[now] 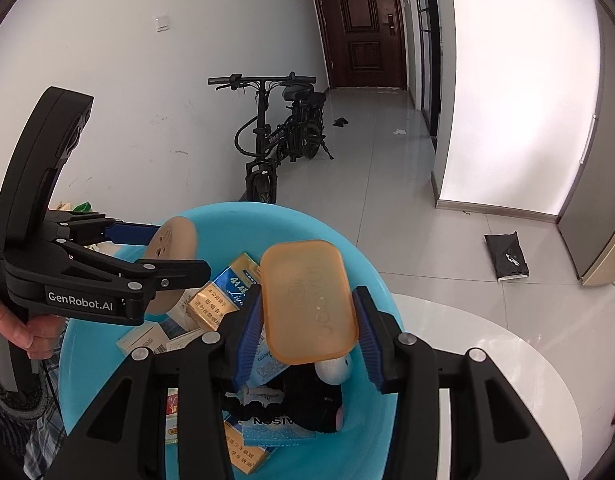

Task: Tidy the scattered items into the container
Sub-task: 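Open the left tool over the basin while the right tool releases the soap case inside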

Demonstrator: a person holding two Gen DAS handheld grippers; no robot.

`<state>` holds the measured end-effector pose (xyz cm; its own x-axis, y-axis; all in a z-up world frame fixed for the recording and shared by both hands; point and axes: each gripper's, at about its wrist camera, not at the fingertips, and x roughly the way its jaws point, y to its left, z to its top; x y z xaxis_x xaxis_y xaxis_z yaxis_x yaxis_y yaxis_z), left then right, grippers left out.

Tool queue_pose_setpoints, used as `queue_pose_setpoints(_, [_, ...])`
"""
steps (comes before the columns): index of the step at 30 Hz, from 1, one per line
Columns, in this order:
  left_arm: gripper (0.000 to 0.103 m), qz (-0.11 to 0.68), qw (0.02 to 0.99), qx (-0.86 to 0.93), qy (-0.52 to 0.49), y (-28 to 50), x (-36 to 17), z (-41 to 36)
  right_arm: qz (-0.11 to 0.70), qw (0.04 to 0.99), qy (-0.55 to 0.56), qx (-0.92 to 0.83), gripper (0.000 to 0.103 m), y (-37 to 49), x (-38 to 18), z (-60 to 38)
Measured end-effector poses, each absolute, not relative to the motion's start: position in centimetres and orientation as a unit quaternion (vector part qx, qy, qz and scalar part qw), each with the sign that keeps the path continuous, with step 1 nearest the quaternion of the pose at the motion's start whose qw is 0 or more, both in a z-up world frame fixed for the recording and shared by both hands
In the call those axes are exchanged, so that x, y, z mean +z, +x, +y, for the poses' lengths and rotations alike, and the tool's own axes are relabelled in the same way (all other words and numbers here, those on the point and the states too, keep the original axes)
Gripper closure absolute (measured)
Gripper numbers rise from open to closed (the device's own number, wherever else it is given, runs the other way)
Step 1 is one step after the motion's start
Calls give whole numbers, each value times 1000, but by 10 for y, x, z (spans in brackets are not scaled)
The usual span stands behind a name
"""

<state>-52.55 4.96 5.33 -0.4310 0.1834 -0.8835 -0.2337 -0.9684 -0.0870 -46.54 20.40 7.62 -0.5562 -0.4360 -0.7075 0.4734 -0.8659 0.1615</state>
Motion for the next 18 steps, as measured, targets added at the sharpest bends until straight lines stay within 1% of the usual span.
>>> queue_pose_setpoints(3, [20,30,131,852,-506,-522,58,52,17,259,400,-879,60,-465,75,205])
queue_pose_setpoints(8, [15,30,130,859,-494,-512,71,48,21,258,401,-879,60,-462,79,205])
queue_pose_setpoints(11, [15,37,121,863,-490,-508,74,44,22,257,401,-879,60,-463,80,203])
queue_pose_setpoints(18, [15,21,128,863,-489,-493,79,31,36,256,403,-878,60,-461,82,195])
